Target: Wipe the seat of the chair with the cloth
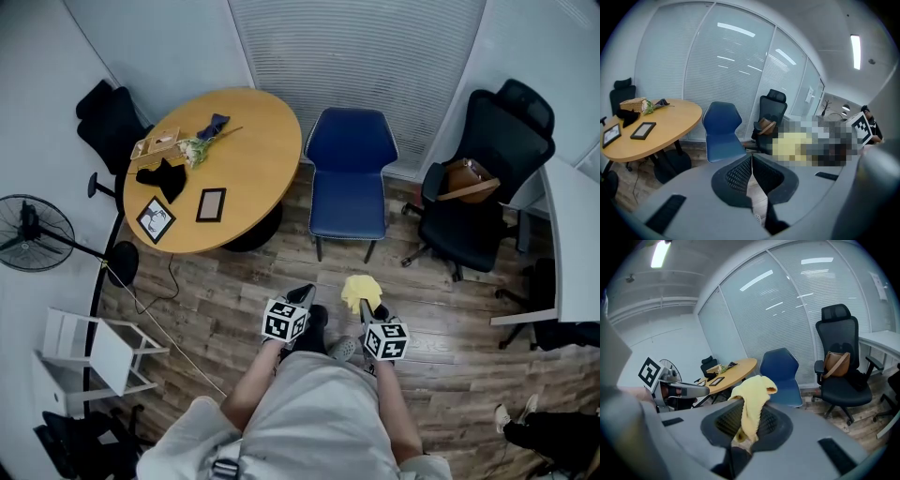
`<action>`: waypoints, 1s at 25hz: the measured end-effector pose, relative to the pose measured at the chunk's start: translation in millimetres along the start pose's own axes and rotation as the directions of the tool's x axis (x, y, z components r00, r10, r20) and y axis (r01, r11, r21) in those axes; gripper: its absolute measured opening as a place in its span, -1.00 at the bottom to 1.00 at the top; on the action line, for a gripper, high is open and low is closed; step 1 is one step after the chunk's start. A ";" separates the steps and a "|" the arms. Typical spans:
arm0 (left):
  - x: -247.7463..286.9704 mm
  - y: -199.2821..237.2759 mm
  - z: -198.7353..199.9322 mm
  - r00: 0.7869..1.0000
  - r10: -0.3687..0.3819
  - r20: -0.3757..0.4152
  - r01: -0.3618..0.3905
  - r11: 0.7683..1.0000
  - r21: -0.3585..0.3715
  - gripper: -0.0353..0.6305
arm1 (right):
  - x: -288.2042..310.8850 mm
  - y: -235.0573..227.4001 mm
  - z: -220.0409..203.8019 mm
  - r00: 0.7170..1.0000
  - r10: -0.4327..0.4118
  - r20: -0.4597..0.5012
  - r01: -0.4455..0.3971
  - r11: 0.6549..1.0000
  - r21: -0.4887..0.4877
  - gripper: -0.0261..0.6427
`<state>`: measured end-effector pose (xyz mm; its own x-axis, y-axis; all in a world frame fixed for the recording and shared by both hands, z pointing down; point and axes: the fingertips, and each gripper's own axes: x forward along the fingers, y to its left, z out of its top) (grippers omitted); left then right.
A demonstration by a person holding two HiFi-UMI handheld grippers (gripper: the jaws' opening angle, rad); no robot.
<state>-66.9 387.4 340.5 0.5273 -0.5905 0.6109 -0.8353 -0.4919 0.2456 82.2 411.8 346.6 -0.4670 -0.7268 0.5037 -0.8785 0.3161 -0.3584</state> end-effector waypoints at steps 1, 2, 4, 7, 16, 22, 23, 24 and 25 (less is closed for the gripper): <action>-0.9 2.0 -0.7 1.000 0.003 -0.001 -0.003 1.000 -0.003 -0.81 | 1.0 0.2 1.1 1.000 0.000 0.002 0.000 1.000 -0.001 -0.76; -1.2 4.1 -1.0 1.000 0.007 -0.003 -0.007 1.000 -0.006 -0.81 | 2.1 0.1 2.5 1.000 0.001 0.004 -0.001 1.000 0.000 -0.76; -0.4 7.0 0.6 1.000 0.013 -0.002 -0.013 1.000 -0.010 -0.81 | 3.7 -1.9 5.9 1.000 0.001 0.009 -0.001 1.000 0.004 -0.76; 0.8 8.5 7.5 1.000 0.016 0.006 -0.016 1.000 -0.004 -0.81 | 4.7 -5.5 10.2 1.000 -0.008 0.020 0.007 1.000 0.008 -0.76; 7.5 7.1 23.4 1.000 0.005 0.021 -0.005 1.000 0.014 -0.81 | 2.5 -13.1 17.4 0.999 -0.024 0.041 0.024 1.000 0.014 -0.77; 10.1 0.9 22.7 1.000 -0.001 0.021 0.001 1.000 0.018 -0.81 | -2.5 -20.6 18.5 0.998 -0.037 0.054 0.036 0.999 0.024 -0.77; 10.1 -0.3 22.1 1.000 -0.002 0.020 0.002 1.000 0.017 -0.81 | -3.4 -21.1 18.7 0.998 -0.039 0.055 0.037 0.999 0.024 -0.76; 10.3 -1.6 21.4 1.000 -0.004 0.018 0.003 1.000 0.017 -0.81 | -4.1 -21.6 18.7 0.998 -0.039 0.055 0.038 0.999 0.023 -0.76; 10.6 -2.8 20.5 1.000 -0.005 0.017 0.005 1.000 0.016 -0.81 | -4.5 -22.2 18.4 0.998 -0.040 0.055 0.038 0.999 0.024 -0.76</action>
<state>-55.8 369.4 330.9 0.5340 -0.5989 0.5968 -0.8302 -0.5050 0.2360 105.7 396.8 337.8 -0.4255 -0.7711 0.4737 -0.8931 0.2733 -0.3574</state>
